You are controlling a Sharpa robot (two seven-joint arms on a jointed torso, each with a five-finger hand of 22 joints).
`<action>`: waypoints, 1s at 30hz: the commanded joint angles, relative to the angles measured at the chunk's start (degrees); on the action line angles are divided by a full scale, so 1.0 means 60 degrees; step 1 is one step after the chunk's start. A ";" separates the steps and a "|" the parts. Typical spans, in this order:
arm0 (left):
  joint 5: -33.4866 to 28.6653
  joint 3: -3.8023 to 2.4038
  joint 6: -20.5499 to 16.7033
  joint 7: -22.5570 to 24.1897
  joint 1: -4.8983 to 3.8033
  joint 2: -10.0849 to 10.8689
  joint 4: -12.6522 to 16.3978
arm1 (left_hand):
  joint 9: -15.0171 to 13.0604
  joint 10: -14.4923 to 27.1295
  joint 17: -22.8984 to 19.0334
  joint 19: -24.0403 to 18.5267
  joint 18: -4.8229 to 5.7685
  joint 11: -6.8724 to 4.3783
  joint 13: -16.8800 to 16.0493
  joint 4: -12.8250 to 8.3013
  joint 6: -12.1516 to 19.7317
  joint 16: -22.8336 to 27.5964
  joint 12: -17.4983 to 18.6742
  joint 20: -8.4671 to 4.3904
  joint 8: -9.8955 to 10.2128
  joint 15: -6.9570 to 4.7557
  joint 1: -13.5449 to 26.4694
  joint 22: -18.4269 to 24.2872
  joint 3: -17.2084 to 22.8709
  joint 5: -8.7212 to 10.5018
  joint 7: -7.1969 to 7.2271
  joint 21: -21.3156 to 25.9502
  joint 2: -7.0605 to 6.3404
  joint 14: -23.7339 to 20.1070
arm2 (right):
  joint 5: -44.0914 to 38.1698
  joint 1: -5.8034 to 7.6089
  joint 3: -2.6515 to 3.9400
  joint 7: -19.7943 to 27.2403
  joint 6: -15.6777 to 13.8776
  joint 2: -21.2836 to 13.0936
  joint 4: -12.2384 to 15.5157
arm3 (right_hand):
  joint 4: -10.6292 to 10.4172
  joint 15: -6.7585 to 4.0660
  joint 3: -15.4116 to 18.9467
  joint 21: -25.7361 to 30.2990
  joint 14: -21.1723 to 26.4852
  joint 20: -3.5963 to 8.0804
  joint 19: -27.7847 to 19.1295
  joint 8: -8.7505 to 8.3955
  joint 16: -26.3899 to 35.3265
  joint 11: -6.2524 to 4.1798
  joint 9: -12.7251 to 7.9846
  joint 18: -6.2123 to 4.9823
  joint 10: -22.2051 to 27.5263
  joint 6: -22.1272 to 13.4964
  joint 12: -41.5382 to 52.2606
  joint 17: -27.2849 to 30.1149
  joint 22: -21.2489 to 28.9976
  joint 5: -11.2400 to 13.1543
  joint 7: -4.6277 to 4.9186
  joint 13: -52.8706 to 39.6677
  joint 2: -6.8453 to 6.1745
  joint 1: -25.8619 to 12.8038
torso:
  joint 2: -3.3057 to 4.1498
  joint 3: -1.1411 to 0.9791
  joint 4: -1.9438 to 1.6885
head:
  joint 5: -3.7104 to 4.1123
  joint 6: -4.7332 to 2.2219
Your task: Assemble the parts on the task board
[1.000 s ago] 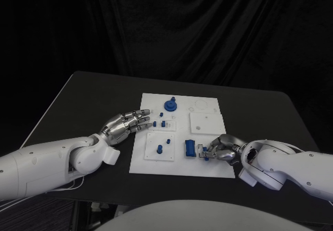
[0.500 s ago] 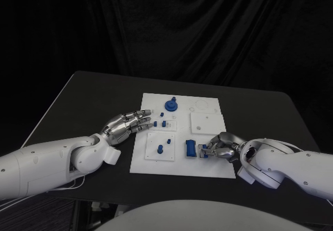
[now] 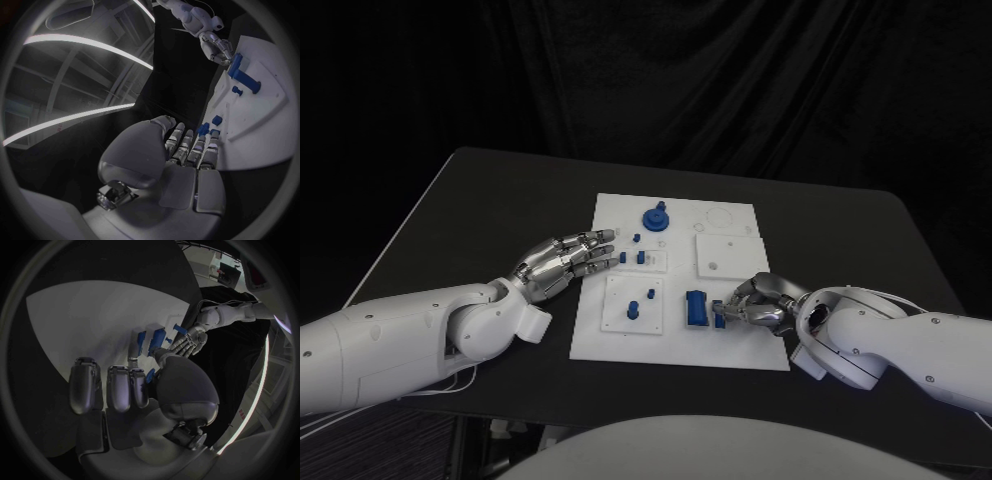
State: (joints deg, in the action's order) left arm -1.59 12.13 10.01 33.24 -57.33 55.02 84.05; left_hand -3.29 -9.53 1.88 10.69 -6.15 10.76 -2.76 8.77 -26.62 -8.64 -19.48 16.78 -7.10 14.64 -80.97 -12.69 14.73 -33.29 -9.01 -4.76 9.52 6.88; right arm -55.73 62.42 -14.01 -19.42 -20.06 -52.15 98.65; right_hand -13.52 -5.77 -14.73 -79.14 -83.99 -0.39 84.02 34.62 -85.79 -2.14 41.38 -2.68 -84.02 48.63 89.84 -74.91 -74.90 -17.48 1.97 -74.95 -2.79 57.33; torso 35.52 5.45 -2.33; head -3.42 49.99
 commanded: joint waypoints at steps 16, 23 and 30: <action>-0.0026 -0.0007 0.0134 0.0045 0.0022 0.0019 0.0039 | -0.0006 -0.0006 0.0014 0.0058 0.0076 0.0061 -0.0014 0.0010 -0.0033 -0.0063 -0.0062 0.0000 -0.0042 -0.0028 0.0117 0.0007 0.0070 0.0002 -0.0161 -0.0015 0.0010 0.0043 | -0.0250 0.0012 0.0004 0.0010 -0.0282 -0.0103 0.0027 | -0.0410 0.0045 0.0856 0.0087 -0.0669 -0.0075 0.0332 0.0030 0.0077 0.0033 -0.0007 -0.0031 -0.0997 0.0042 0.0026 -0.0650 -0.1881 0.0908 0.0023 -0.2509 0.0235 -0.0331 | 0.0000 0.0000 0.0001 | -0.0026 0.0002; -0.0026 -0.0007 -0.0014 0.0139 0.0023 0.0093 0.0147 | -0.0012 -0.0012 0.0016 0.0057 0.0074 0.0048 -0.0015 0.0008 -0.0072 -0.0071 -0.0068 0.0000 -0.0057 -0.0030 0.0120 0.0012 0.0097 -0.0015 -0.0176 -0.0014 0.0005 0.0047 | 0.0054 0.0035 0.0004 0.1069 -0.1218 -0.0535 0.0314 | -0.0453 -0.0004 0.0877 0.0063 -0.0680 -0.0031 0.0348 0.0190 0.0053 -0.0026 0.0079 -0.0025 -0.0997 0.0124 0.0026 -0.0696 -0.1891 -0.0184 -0.0044 -0.2509 0.0518 -0.0178 | 0.0002 0.0001 0.0006 | -0.0113 0.0002; -0.0026 -0.0010 -0.0602 0.0764 0.0018 0.0407 0.0635 | -0.0028 -0.0046 0.0029 0.0063 0.0085 0.0043 -0.0017 -0.0048 -0.0179 -0.0140 -0.0085 0.0005 -0.0107 0.0012 0.0118 0.0030 0.0205 -0.0106 -0.0217 -0.0017 -0.0073 0.0106 | 0.1227 0.0405 -0.0001 0.2830 -0.2649 -0.1056 0.0486 | -0.0477 0.0186 0.0604 0.4173 0.0654 -0.0212 -0.1428 0.0076 0.2324 0.0130 -0.0069 -0.0808 0.0319 -0.0017 -0.0835 0.3086 -0.0446 -0.1349 0.0088 -0.1132 0.0521 0.0632 | 0.0000 -0.0001 -0.0001 | -0.0063 0.0002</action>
State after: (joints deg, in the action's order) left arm -1.60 12.13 8.82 34.06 -57.29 57.25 87.11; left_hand -3.38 -9.73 1.98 10.69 -6.15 10.96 -2.83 8.53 -27.29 -9.26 -19.69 16.78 -7.46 14.64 -80.66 -12.58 15.64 -33.75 -9.03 -4.76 9.21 7.31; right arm -53.31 64.36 -14.03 -10.05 -28.74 -58.14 101.38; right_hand -16.43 -4.86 -10.81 -56.93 -80.76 -1.49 76.62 35.38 -73.30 -1.53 41.27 -7.03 -82.30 48.65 85.68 -58.63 -74.95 -25.19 2.36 -74.92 0.50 60.53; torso 35.52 5.45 -2.32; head -3.98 49.99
